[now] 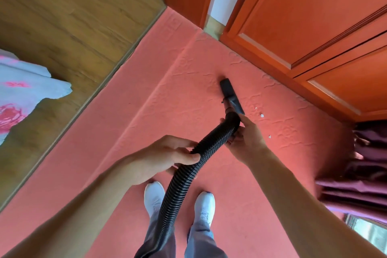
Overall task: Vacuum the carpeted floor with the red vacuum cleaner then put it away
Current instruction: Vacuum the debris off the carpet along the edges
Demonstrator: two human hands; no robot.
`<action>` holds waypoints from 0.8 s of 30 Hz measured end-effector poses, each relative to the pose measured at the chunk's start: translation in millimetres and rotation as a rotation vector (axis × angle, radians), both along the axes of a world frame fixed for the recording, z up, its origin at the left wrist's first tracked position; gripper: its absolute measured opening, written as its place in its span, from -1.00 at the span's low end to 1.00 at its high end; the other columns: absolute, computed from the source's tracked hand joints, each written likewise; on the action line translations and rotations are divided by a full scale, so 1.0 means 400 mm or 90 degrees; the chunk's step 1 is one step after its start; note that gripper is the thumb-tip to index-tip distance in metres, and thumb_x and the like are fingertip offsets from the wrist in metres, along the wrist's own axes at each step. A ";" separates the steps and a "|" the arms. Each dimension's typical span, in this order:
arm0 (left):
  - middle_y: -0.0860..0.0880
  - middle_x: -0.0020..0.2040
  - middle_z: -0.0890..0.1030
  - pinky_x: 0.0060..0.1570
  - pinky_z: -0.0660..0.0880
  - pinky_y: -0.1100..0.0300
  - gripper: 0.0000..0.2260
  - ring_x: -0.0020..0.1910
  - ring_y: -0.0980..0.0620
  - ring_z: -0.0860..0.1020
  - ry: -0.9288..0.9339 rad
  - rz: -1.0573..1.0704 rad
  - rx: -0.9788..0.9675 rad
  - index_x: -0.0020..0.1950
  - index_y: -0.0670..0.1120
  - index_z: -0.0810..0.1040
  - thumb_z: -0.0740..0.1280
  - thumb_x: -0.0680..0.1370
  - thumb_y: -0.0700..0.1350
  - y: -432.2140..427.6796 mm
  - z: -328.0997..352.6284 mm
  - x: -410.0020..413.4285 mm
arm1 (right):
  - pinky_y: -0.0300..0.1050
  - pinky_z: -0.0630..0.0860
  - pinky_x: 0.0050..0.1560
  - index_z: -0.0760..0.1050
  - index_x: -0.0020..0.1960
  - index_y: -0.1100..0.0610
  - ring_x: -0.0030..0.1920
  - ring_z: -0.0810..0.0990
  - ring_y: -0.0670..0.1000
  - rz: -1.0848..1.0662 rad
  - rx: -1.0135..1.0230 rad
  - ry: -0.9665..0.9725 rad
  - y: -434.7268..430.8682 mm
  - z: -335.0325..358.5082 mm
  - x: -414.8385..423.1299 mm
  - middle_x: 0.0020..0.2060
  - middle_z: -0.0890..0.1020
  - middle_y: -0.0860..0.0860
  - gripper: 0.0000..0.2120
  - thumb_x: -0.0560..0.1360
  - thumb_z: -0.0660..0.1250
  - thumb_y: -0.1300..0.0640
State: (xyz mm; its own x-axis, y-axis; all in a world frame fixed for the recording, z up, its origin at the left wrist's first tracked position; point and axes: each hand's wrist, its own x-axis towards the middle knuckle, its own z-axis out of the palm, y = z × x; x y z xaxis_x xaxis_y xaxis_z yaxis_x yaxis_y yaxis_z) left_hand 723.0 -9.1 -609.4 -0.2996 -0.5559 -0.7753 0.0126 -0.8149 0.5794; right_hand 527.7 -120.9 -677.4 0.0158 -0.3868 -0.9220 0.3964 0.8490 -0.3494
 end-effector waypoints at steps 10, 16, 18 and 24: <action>-0.22 -0.04 0.69 0.22 0.54 -0.15 -0.71 -0.05 -0.22 0.70 -0.004 0.126 0.104 0.14 -0.19 0.64 0.36 0.57 0.01 0.033 -0.069 0.003 | 0.08 0.60 0.00 0.47 0.03 0.24 -0.15 0.63 0.14 -0.045 -0.004 0.181 0.005 -0.123 0.111 0.01 0.65 0.23 -0.73 0.50 0.41 0.07; -0.20 -0.11 0.71 -0.13 0.62 0.18 -0.68 -0.13 -0.14 0.67 0.002 0.101 0.081 0.02 -0.20 0.64 0.38 0.55 0.06 0.023 -0.091 -0.028 | -0.11 0.51 -0.44 0.44 -0.11 0.18 -0.35 0.62 0.06 -0.141 -0.032 0.223 -0.065 -0.080 0.105 -0.25 0.63 0.13 -0.81 0.55 0.36 0.08; -0.19 -0.14 0.69 -0.02 0.60 0.07 -0.64 -0.12 -0.17 0.66 0.048 0.059 0.049 -0.01 -0.25 0.65 0.43 0.52 0.08 0.029 -0.081 -0.001 | -0.16 0.53 -0.47 0.45 -0.11 0.19 -0.35 0.63 0.04 -0.167 -0.034 0.197 -0.040 -0.034 0.088 -0.28 0.62 0.13 -0.84 0.57 0.33 0.11; -0.22 -0.19 0.63 -0.06 0.49 -0.03 -0.61 -0.21 -0.14 0.62 0.130 -0.061 0.022 -0.07 -0.21 0.66 0.44 0.45 0.14 0.044 -0.050 0.109 | 0.02 0.59 -0.10 0.49 -0.01 0.19 -0.40 0.66 0.00 -0.175 0.019 0.174 0.073 0.036 0.055 -0.19 0.67 0.19 -0.85 0.57 0.33 0.10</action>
